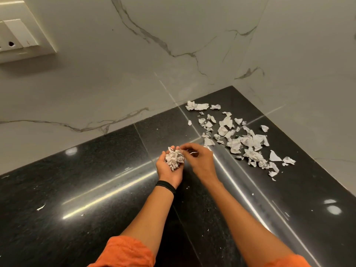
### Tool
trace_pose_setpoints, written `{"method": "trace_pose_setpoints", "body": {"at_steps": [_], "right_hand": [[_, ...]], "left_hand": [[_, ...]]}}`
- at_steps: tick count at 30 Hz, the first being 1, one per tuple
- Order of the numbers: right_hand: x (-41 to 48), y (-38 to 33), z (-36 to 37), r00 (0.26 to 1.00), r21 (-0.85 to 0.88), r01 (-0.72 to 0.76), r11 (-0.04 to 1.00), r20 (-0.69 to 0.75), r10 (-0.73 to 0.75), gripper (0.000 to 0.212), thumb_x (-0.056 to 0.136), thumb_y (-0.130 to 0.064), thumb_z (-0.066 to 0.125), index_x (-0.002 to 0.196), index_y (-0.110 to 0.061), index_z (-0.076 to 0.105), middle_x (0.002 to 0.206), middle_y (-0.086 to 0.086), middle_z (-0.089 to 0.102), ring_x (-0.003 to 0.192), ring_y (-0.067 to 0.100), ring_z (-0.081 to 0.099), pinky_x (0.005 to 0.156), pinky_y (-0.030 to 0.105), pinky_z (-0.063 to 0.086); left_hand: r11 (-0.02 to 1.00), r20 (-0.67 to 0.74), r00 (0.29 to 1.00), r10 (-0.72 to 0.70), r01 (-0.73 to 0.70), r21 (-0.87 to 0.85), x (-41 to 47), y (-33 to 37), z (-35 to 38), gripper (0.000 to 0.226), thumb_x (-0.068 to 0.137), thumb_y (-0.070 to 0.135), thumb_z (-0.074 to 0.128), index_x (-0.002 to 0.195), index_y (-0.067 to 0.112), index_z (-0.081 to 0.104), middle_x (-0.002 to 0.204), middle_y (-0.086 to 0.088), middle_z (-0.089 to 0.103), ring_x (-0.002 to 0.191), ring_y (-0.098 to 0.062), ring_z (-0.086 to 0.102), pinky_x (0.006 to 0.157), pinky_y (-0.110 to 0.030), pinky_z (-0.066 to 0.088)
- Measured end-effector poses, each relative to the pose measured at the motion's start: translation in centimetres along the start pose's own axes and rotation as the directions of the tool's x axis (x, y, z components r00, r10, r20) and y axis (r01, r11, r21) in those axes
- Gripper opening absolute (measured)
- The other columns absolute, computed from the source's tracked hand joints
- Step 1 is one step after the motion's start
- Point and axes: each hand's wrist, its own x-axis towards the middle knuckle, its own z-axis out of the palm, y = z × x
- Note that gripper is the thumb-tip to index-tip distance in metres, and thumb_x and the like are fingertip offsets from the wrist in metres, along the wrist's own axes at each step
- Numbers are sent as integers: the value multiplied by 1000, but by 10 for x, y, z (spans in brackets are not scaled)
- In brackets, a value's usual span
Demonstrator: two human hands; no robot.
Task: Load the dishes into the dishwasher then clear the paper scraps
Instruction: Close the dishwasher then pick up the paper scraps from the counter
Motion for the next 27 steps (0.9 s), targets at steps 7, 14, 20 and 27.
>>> {"method": "trace_pose_setpoints", "body": {"at_steps": [7, 14, 20, 27], "right_hand": [[-1, 0, -21, 995, -76, 59, 995, -77, -64, 20, 91, -16, 72, 105, -30, 77, 93, -17, 69, 94, 1, 62, 84, 17, 48], [54, 59, -53, 993, -619, 102, 779, 106, -45, 33, 92, -13, 67, 125, -13, 70, 127, 4, 68, 116, 27, 59, 100, 38, 44], [17, 74, -46, 956, -758, 293, 583, 223, -190, 12, 91, -10, 65, 100, -14, 71, 103, 3, 71, 90, 24, 57, 72, 33, 44], [-17, 43, -55, 978, -259, -88, 962, -207, 33, 17, 93, -13, 69, 106, -20, 77, 98, -9, 75, 91, 6, 68, 85, 29, 55]], "left_hand": [[990, 50, 992, -117, 120, -73, 0, -33, 29, 37, 102, 32, 42, 105, 6, 68, 100, -13, 69, 100, -28, 64, 106, -42, 45], [994, 25, 997, -72, 73, -76, 13, -22, 28, 37, 105, 30, 38, 110, 4, 65, 93, -15, 73, 97, -27, 65, 99, -36, 47], [998, 12, 998, -55, 56, -25, 17, -19, 19, 36, 105, 29, 40, 112, 4, 65, 106, -14, 70, 105, -28, 64, 109, -38, 44], [999, -6, 999, -48, 48, 8, 10, -29, 23, 34, 104, 29, 40, 109, 6, 64, 104, -12, 67, 101, -26, 64, 105, -36, 45]]}}
